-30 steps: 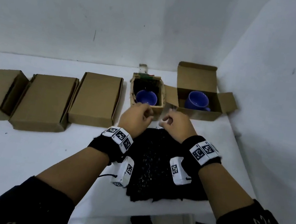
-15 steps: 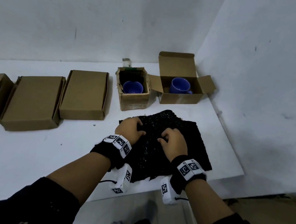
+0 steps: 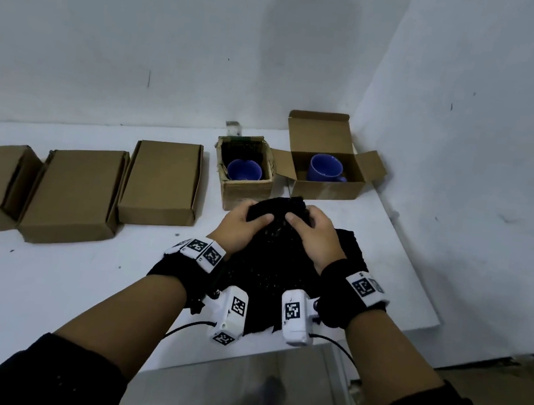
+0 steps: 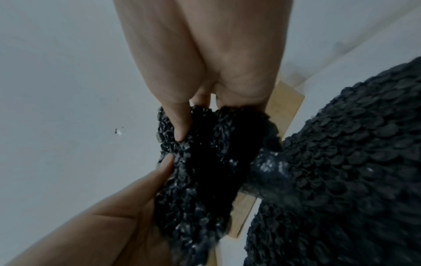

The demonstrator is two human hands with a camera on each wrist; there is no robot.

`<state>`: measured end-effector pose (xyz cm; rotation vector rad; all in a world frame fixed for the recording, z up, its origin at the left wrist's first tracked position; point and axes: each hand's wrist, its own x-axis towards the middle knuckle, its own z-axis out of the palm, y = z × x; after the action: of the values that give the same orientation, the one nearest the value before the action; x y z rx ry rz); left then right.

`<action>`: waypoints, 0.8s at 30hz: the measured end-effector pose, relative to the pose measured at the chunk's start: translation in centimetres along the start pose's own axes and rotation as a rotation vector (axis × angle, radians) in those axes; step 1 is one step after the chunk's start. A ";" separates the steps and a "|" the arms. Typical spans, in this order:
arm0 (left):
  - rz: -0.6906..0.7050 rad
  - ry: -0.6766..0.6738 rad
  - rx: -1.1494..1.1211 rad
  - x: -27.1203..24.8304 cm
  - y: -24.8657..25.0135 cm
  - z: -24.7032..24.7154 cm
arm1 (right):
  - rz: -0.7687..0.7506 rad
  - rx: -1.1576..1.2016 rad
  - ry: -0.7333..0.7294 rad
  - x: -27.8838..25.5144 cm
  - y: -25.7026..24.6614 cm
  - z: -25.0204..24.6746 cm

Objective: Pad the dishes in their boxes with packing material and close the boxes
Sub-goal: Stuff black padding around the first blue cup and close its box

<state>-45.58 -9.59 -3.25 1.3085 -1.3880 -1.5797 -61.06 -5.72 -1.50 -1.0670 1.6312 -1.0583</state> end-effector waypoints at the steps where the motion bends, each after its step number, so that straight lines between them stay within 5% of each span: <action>1: -0.003 0.027 0.014 0.0 0.1 -0.2 | -0.005 0.023 -0.020 0.0 -0.5 0.1; 5: -0.042 0.031 -0.141 0.2 0.8 -1.3 | 0.015 0.157 -0.119 0.3 -2.1 0.6; 7: -0.013 0.023 -0.169 0.3 1.2 -1.9 | -0.020 0.142 -0.040 0.9 -2.3 1.0; 10: 0.035 0.123 -0.139 0.8 1.3 -2.5 | -0.198 0.000 0.093 1.7 -2.7 1.4; 13: 0.067 0.248 -0.112 1.4 1.9 -2.7 | -0.391 -0.195 -0.042 2.6 -2.5 2.0; 17: 0.154 0.258 -0.132 2.4 2.5 -3.4 | -0.434 -0.404 -0.207 4.4 -2.0 2.4; 21: 0.183 0.261 -0.075 3.6 2.8 -3.6 | -0.538 -0.610 -0.106 6.5 -2.4 2.7; 24: 0.224 0.417 0.164 4.7 2.8 -4.2 | -0.538 -0.578 -0.068 8.3 -3.4 2.8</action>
<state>-43.32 -15.90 -1.54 1.4228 -1.3592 -0.9934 -59.69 -14.95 -0.76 -1.9829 1.6777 -0.8701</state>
